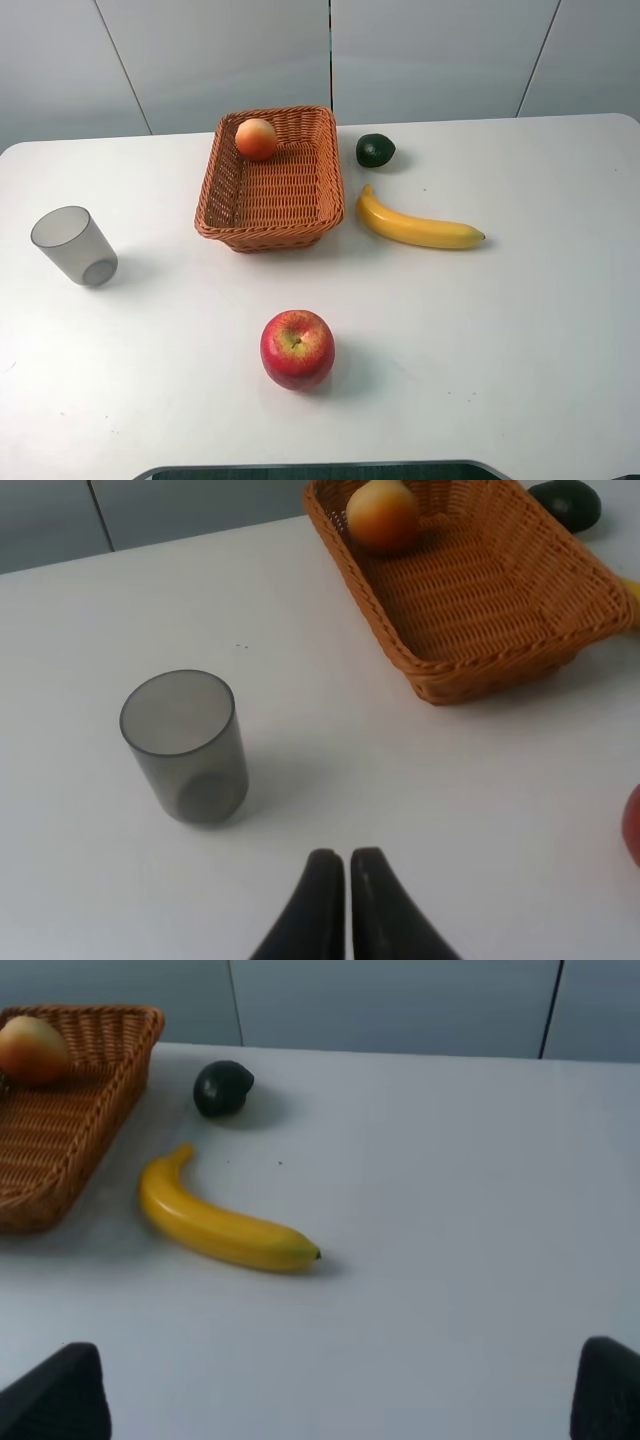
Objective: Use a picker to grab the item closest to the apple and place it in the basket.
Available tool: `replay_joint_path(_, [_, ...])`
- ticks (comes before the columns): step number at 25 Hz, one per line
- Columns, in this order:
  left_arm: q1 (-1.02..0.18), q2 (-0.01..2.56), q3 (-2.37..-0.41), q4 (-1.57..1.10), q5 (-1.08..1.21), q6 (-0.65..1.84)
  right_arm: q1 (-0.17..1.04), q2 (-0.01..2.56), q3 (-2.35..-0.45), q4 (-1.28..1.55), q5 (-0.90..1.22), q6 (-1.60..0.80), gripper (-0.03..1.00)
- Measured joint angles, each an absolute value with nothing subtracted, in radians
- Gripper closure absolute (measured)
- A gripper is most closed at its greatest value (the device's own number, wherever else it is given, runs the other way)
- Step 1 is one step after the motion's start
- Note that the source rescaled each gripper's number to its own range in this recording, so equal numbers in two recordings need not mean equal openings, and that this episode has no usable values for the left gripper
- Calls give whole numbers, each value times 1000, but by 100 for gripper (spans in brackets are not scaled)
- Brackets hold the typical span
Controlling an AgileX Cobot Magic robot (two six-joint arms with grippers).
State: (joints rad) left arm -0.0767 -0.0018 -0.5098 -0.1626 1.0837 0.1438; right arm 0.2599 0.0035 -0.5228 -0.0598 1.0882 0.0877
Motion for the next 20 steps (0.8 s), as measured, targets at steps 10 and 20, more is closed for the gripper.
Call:
replay_joint_path(10, [-77,-2,-510,-163,1084,144,260,-1,-513,-37,1097,64,-3])
replay_joint_path(20, [-77,-2,-510,-163,1084,144,133,-1,-513,-18,1097,62,-3])
